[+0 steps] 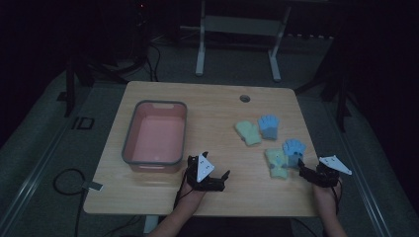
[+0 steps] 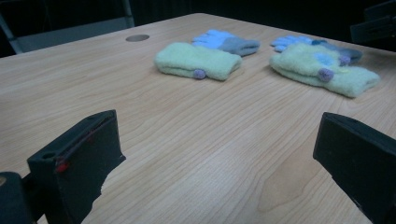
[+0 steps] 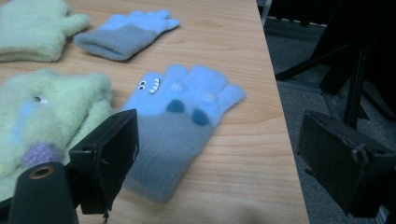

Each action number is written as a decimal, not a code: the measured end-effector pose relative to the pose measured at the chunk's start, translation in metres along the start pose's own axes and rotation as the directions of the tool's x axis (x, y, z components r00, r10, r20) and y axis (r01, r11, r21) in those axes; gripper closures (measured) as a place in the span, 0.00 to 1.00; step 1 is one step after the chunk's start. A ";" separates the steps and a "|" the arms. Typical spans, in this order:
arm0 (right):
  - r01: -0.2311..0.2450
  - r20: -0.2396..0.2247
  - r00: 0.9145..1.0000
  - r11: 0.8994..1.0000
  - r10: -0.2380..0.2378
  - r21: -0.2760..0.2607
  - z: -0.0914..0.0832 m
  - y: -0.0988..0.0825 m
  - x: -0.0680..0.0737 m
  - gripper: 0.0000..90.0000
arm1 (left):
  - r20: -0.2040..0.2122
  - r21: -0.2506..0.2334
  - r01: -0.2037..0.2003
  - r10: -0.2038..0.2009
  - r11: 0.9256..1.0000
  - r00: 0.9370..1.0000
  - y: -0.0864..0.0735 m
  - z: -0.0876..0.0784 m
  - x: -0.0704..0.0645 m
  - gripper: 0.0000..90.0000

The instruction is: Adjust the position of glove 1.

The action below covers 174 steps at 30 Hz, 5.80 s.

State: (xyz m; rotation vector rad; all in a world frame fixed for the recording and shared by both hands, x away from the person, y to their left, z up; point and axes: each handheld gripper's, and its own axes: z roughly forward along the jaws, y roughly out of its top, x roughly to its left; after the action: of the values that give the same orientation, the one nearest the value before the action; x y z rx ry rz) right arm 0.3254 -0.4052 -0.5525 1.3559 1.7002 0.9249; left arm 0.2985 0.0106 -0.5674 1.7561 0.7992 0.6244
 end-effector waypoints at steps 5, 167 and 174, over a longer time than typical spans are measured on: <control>-0.004 0.014 1.000 1.000 0.004 0.015 0.000 -0.001 0.000 0.15 | -0.002 0.000 -0.005 0.005 1.000 1.000 0.000 0.000 0.000 0.01; 0.078 -0.307 0.952 0.968 0.000 0.239 0.011 0.141 0.165 0.95 | 0.000 0.013 -0.032 0.032 0.999 1.000 0.000 0.000 -0.002 0.01; 0.020 -0.249 0.967 0.955 0.057 0.295 0.009 0.117 0.170 0.95 | -0.018 0.017 -0.026 0.026 1.000 1.000 0.000 -0.001 -0.001 0.01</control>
State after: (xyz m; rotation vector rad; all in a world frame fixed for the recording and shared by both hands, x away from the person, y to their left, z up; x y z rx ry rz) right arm 0.3590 -0.2170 -0.4741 1.4978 2.0925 0.9132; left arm 0.2972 0.0098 -0.5673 1.7810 0.7973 0.6532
